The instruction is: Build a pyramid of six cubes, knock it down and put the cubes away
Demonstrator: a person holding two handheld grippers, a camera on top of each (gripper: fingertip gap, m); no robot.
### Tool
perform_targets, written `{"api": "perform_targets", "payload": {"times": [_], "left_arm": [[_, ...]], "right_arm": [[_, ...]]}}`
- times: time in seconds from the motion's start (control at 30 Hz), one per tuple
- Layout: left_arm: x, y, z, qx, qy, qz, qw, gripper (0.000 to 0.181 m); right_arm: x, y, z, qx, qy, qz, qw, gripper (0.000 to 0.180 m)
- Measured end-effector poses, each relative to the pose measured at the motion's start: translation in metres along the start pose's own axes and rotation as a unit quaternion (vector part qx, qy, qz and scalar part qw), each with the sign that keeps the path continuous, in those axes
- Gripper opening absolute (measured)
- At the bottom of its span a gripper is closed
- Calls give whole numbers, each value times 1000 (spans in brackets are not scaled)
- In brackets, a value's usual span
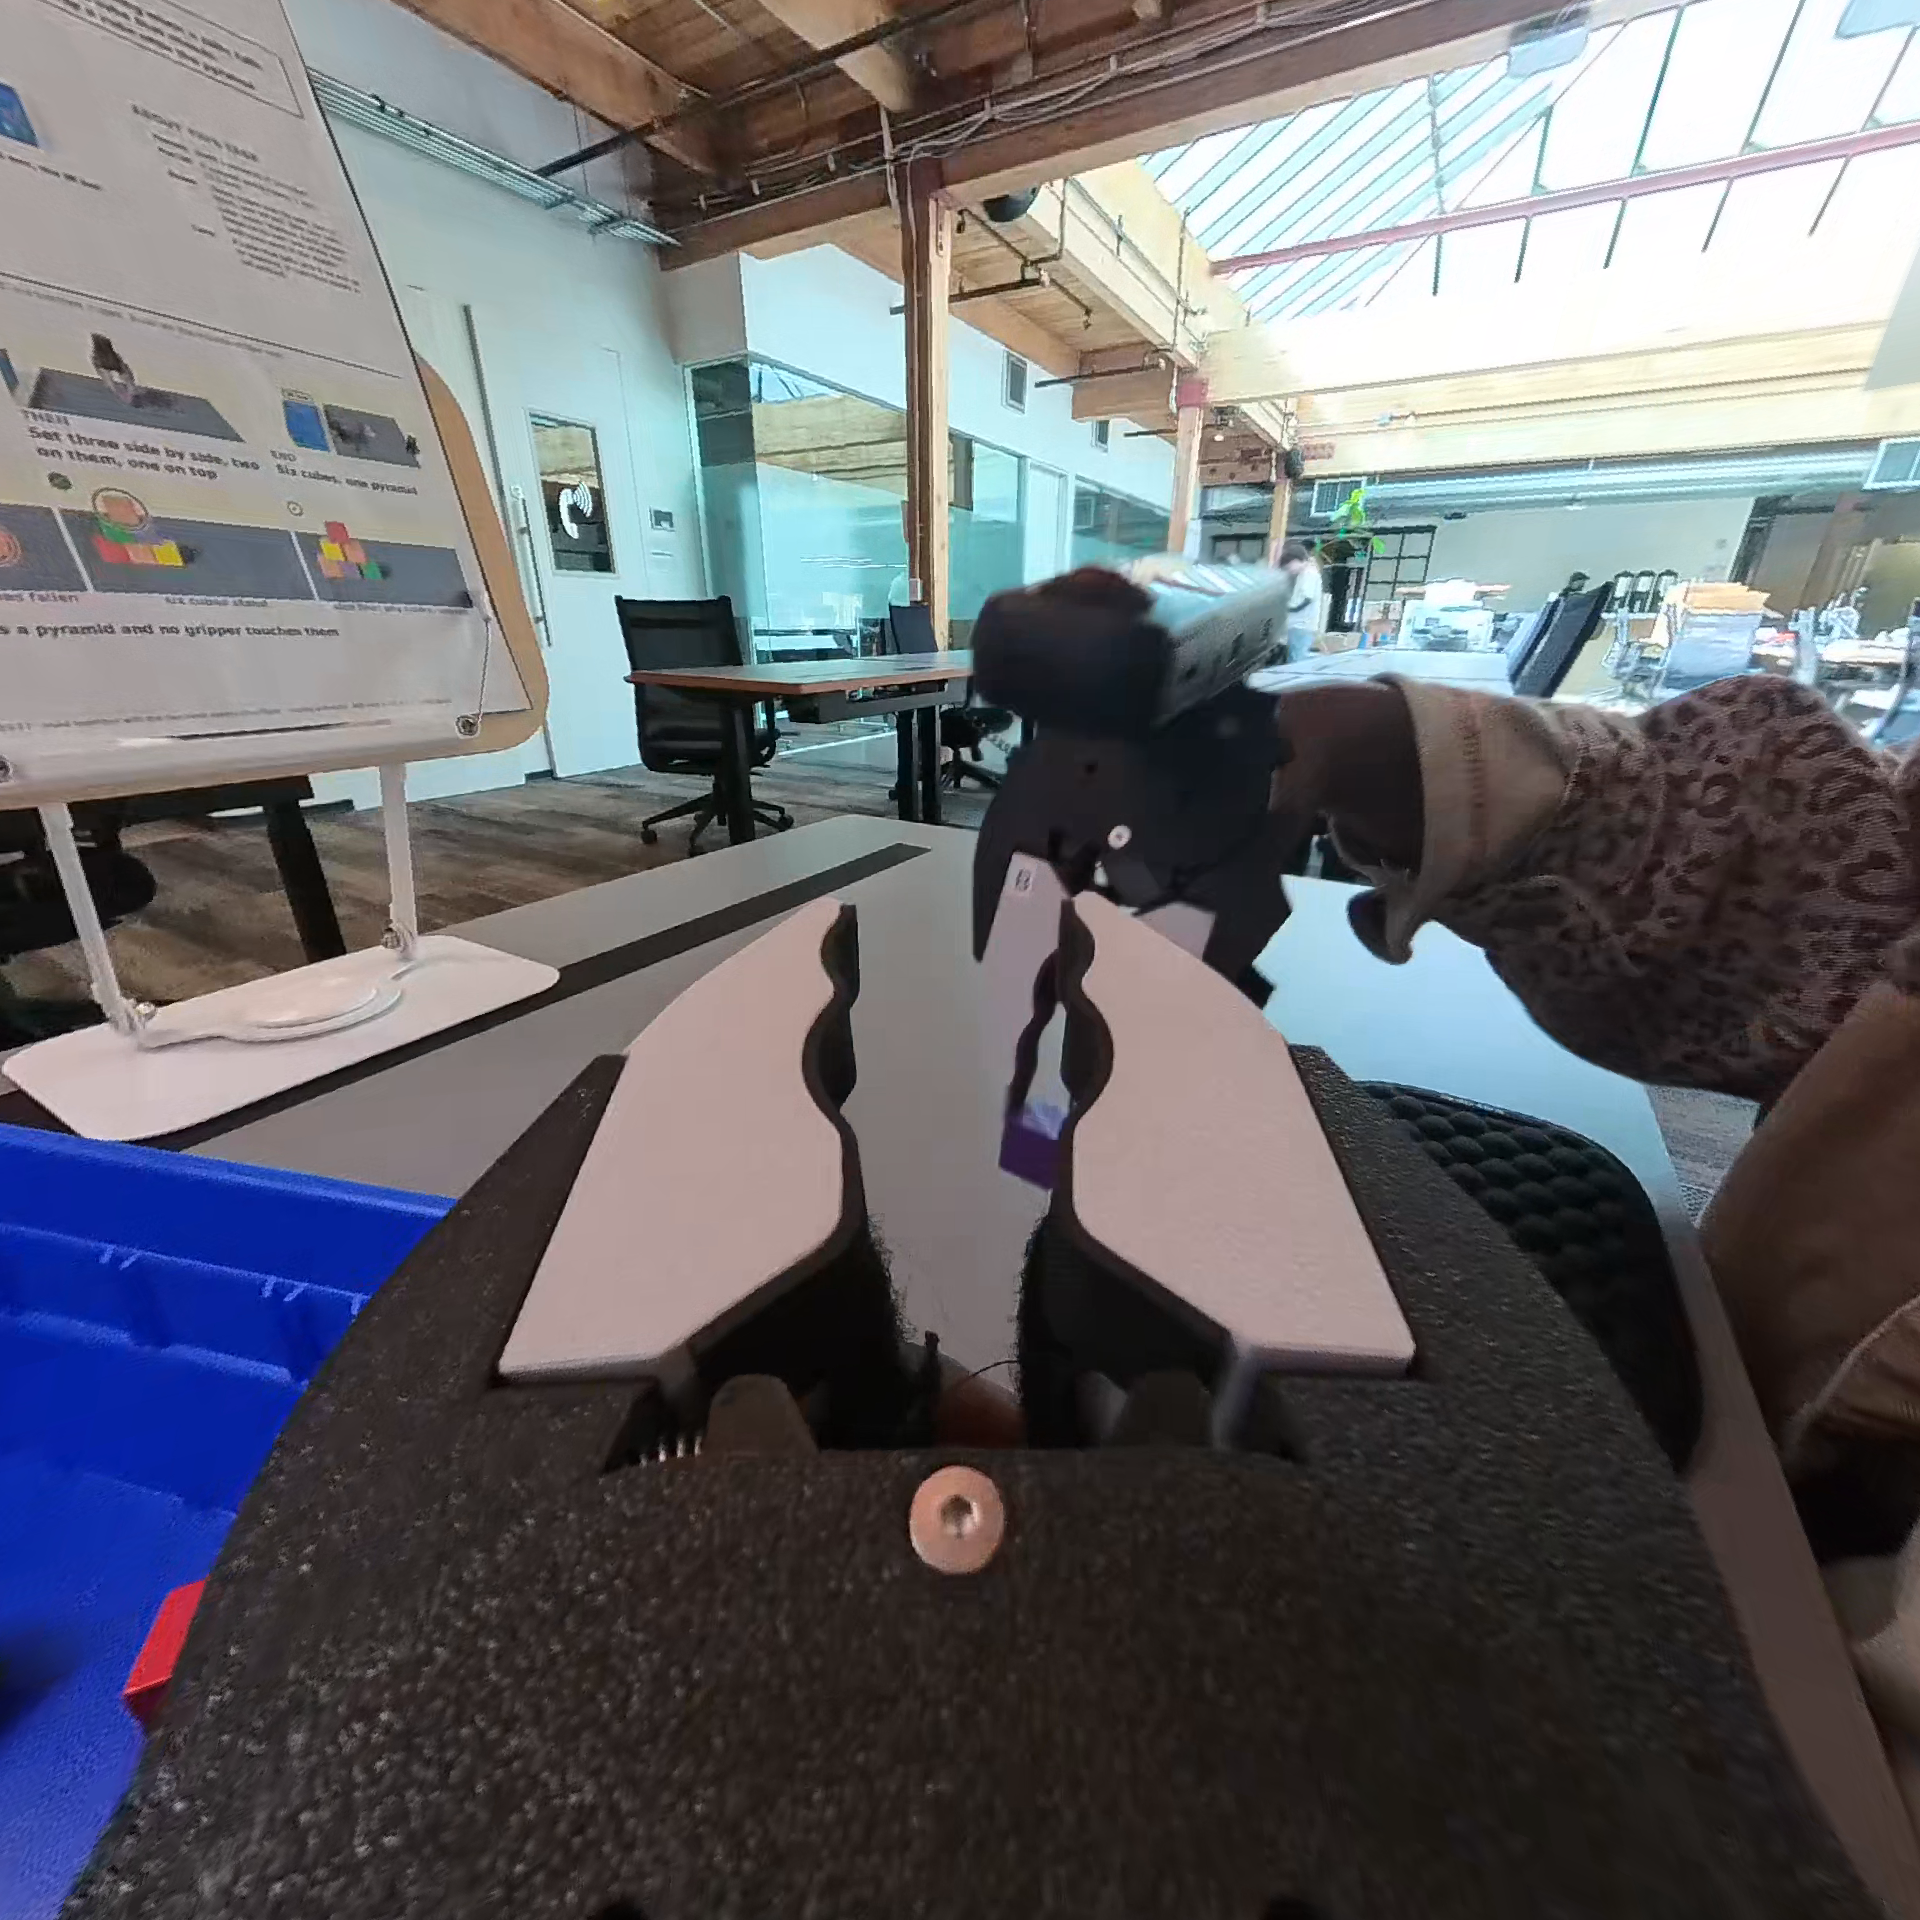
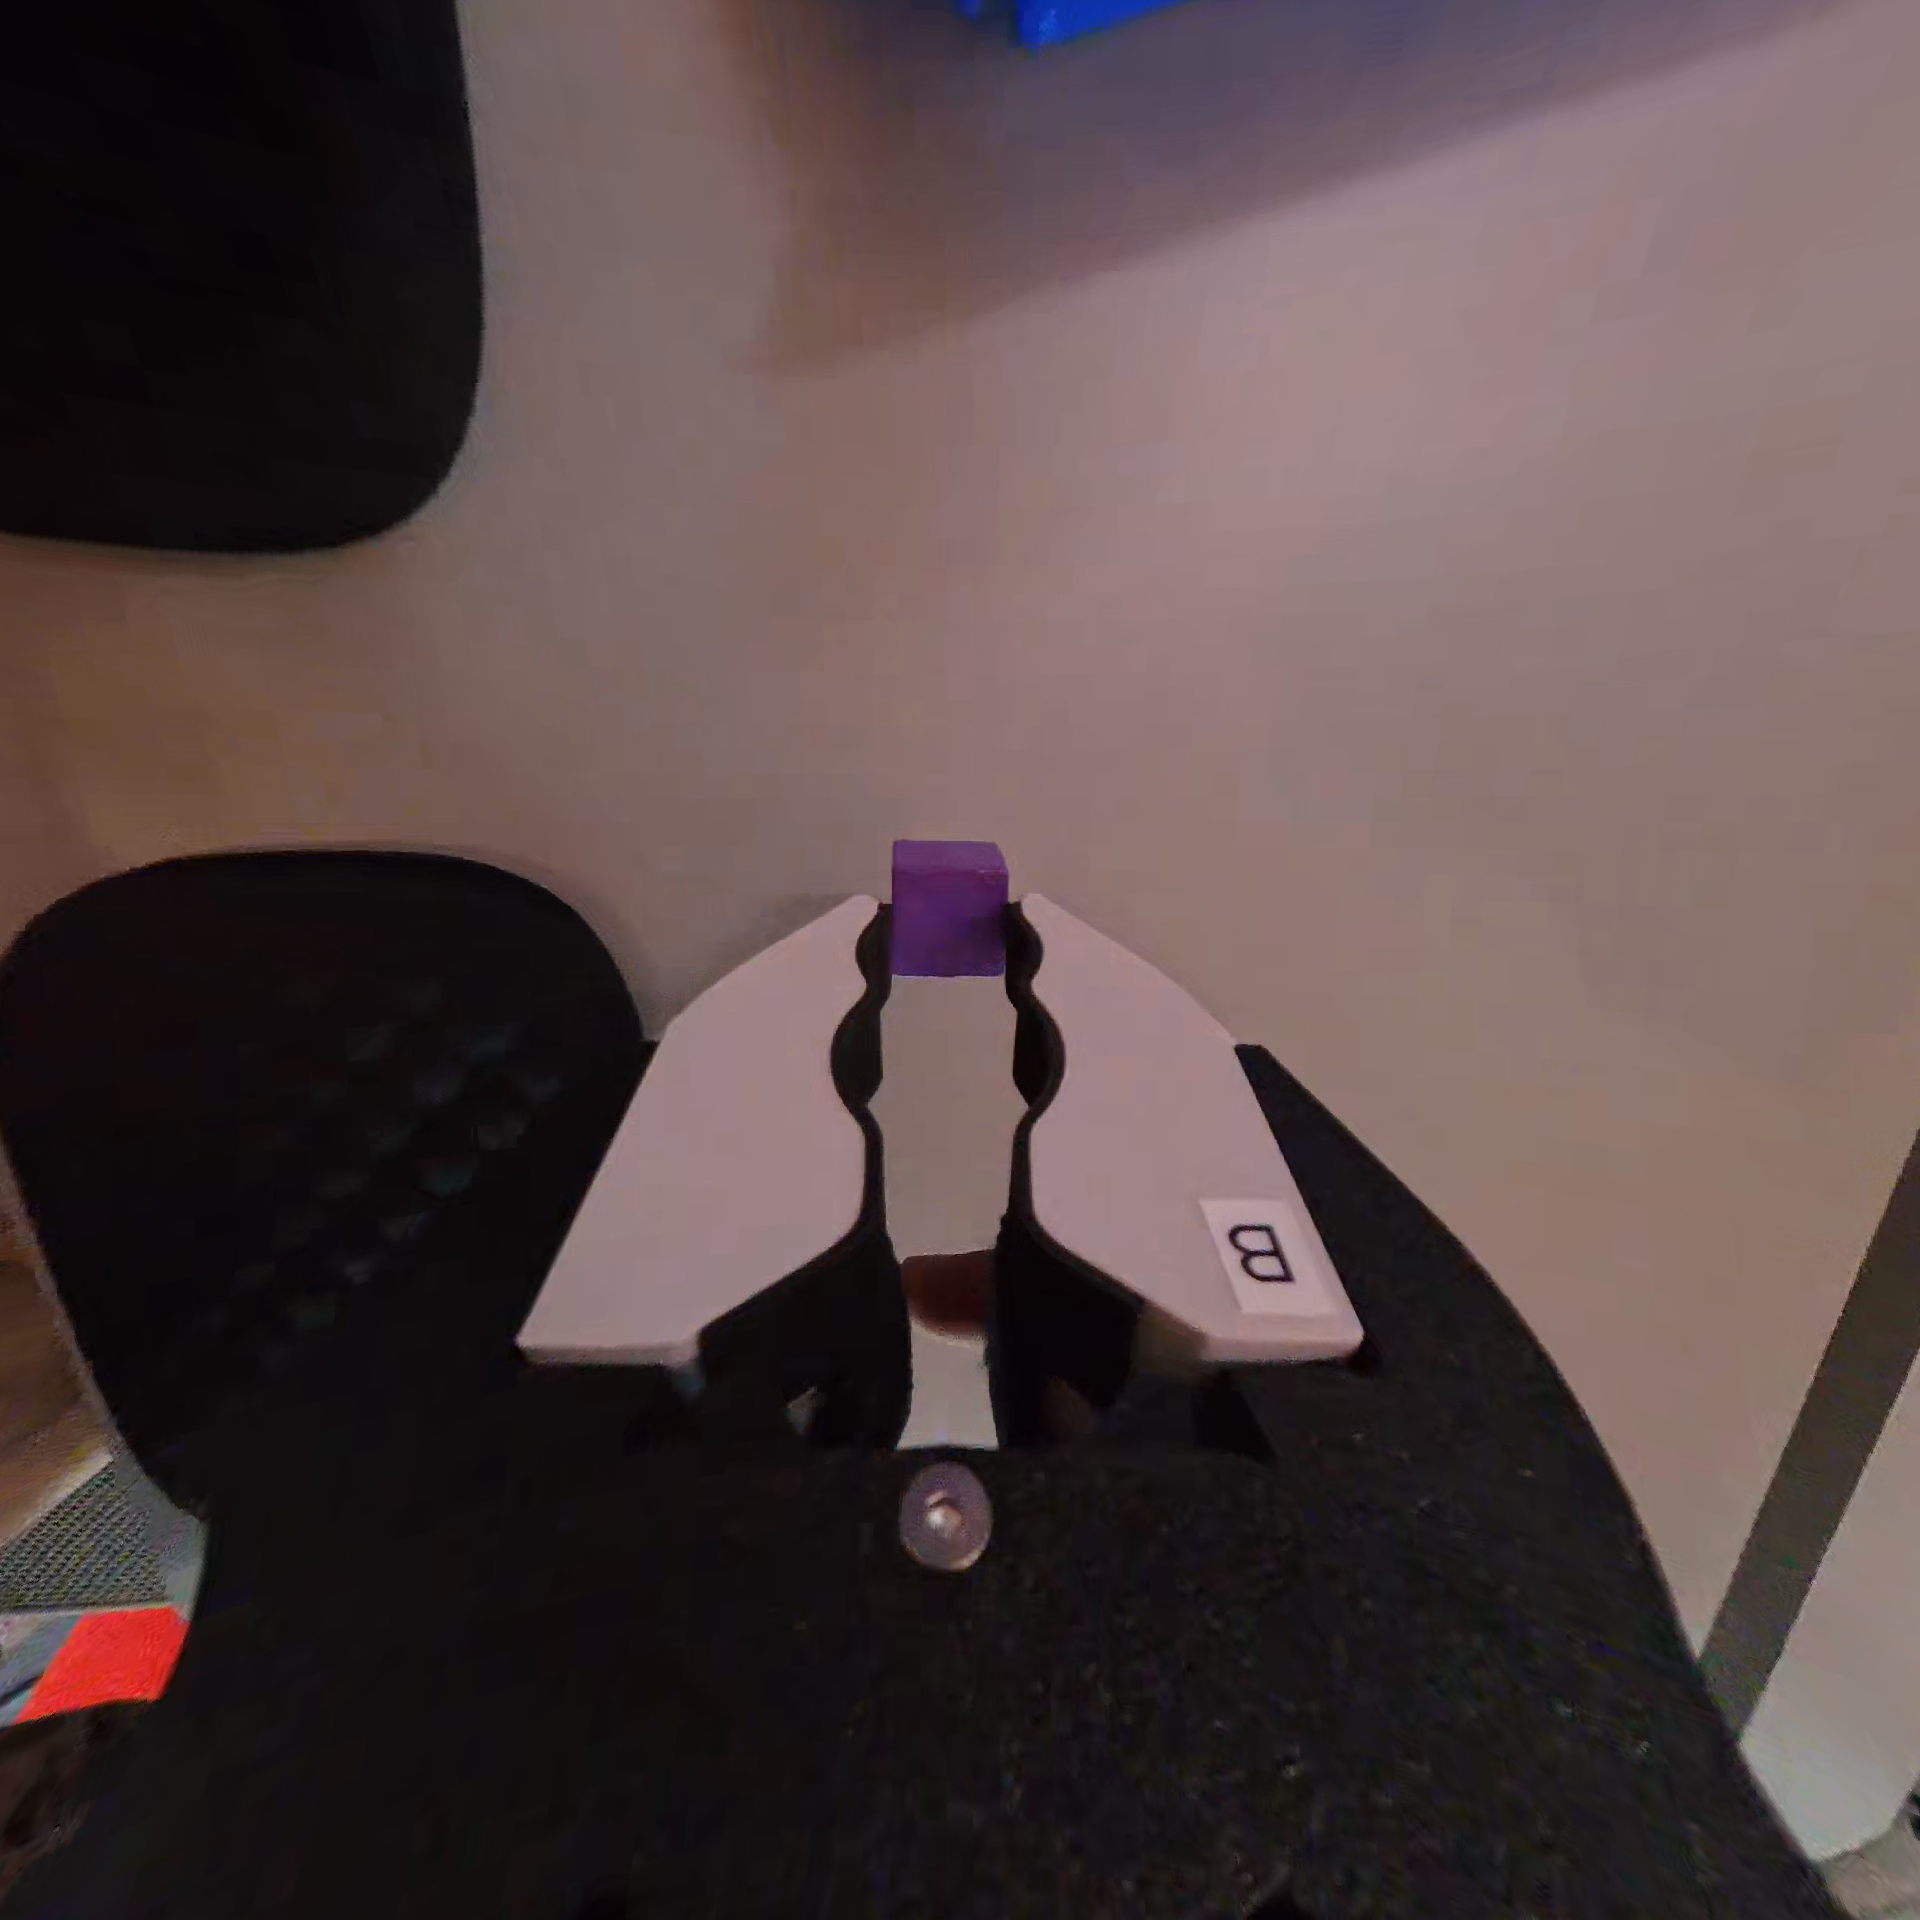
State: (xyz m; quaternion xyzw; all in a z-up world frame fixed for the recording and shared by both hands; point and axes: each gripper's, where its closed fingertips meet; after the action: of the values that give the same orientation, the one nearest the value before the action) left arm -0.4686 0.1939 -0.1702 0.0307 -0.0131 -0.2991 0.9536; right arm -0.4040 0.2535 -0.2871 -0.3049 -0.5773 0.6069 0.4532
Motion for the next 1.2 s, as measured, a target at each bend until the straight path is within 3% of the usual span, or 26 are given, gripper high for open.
{"api": "perform_targets", "payload": {"times": [0.2,0.73,0.9,1.0,1.07,1.13,1.2], "left_arm": [[2,0,-3,0,-28,-23,999,37],[1,4,-7,-11,-33,-28,999,37],[2,6,-10,-19,-29,-28,999,37],[0,5,-11,-25,-28,-22,999,37],[-7,3,-14,-42,-25,-1,999,38],[-21,-4,-18,-79,-21,43,996,40],[-47,-19,-23,-133,-21,109,985,40]], "right_arm": [[10,27,-2,-24,7,9,1000,20],[11,42,-8,-34,15,16,999,21],[10,36,-5,-8,32,18,999,33],[10,15,2,58,79,3,995,48],[10,-10,11,156,154,-14,976,51],[11,-39,19,290,245,-27,925,55],[9,-64,19,427,310,-34,849,55]]}}
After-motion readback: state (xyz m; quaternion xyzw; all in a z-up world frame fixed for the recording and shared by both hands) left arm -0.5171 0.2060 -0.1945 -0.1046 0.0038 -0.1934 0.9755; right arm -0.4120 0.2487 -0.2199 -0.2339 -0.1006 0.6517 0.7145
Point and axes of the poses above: each gripper's, where its closed fingertips meet, y out along the fingers, z out of its top, x = y × z across the jaws, and after that the axes turned 7 degrees about -x, right-handed
